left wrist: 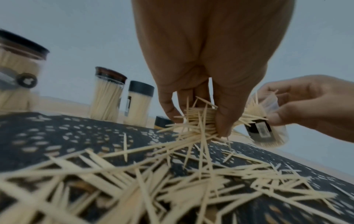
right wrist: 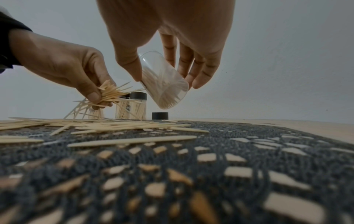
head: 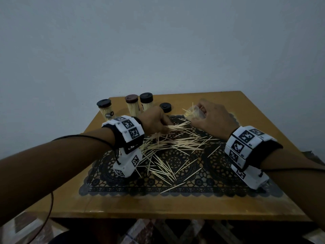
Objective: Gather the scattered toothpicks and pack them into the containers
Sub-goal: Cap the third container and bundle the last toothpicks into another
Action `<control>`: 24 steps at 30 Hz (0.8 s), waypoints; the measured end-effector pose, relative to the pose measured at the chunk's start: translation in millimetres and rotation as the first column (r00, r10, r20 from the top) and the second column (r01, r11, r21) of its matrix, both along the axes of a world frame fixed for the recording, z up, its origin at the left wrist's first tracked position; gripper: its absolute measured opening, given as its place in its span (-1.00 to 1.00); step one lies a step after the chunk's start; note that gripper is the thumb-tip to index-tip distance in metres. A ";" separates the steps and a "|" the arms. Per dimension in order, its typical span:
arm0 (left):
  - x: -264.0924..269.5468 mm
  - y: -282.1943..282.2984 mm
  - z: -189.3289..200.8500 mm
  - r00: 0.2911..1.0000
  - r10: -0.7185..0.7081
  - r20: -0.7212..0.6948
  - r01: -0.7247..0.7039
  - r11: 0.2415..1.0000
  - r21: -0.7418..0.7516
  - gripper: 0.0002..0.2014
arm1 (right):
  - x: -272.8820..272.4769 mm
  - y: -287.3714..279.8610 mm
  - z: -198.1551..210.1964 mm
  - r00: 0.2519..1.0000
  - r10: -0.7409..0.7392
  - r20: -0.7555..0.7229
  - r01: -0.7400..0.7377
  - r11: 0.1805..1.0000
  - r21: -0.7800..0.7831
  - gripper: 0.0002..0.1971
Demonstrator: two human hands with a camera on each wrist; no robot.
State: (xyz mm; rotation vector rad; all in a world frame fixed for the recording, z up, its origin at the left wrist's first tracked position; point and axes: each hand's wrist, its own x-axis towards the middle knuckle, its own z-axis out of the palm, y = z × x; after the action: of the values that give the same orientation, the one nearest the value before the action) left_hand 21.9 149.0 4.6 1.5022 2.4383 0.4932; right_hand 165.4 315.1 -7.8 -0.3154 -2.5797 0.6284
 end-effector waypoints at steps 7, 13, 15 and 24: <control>-11.4 -12.6 25.1 0.999 0.002 -0.047 -0.005 0.997 -0.074 -0.82 | -2.8 1.3 -4.2 0.994 0.071 0.087 -0.078 0.994 0.072 -0.57; -6.9 -3.2 41.8 0.992 -0.044 -0.116 0.028 0.991 -0.132 -0.89 | -7.9 0.9 -10.2 0.981 0.118 0.154 -0.139 0.982 0.130 -0.58; 0.4 3.1 39.8 0.988 -0.084 -0.132 0.063 0.985 -0.158 -0.87 | -10.1 0.5 -12.2 0.977 0.154 0.148 -0.172 0.977 0.123 -0.60; 19.9 22.7 23.1 0.967 -0.071 -0.246 0.045 0.993 -0.110 -0.68 | -9.2 -2.0 -12.7 0.965 0.213 0.154 -0.228 0.970 0.090 -0.57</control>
State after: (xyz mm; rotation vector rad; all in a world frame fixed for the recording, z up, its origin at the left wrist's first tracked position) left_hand 41.7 171.7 27.7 1.6750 2.5495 0.1701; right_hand 156.2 313.1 -20.5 -0.0377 -2.7992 0.5587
